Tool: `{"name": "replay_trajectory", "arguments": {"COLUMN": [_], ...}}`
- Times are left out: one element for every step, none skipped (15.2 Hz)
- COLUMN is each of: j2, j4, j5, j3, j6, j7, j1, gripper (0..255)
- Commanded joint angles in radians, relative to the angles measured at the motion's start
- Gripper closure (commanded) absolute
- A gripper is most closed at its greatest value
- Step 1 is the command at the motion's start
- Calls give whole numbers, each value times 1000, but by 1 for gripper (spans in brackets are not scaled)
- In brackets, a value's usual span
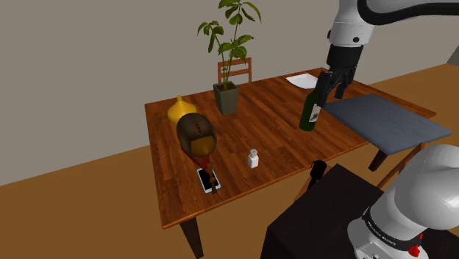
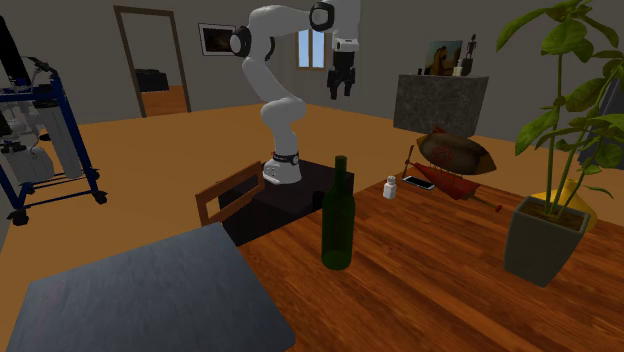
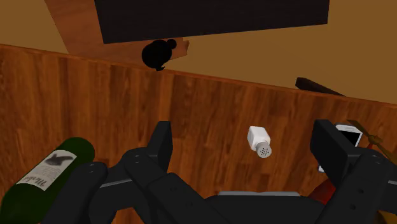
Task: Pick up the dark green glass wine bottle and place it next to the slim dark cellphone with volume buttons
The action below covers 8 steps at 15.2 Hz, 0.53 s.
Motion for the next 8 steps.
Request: {"name": "replay_trajectory", "arguments": {"j2": [0,16,34,52,71,91,112,134], "j4": [0,1,4,7,12,18,25,33], "j5": [0,-14,-28,-41,-53,-65,-75,-85], "j3": [0,-18,-36,-53,-71,-89,-106,-124], "j6": [0,19,39,59,78,98,118,137], "j7": [0,-19,-37,-56,-74,-92,-110,-128], "j1": [0,-7,-14,-21,-28,-34,-40,-46], "gripper": [0,0,0,0,0,0,0,0]}}
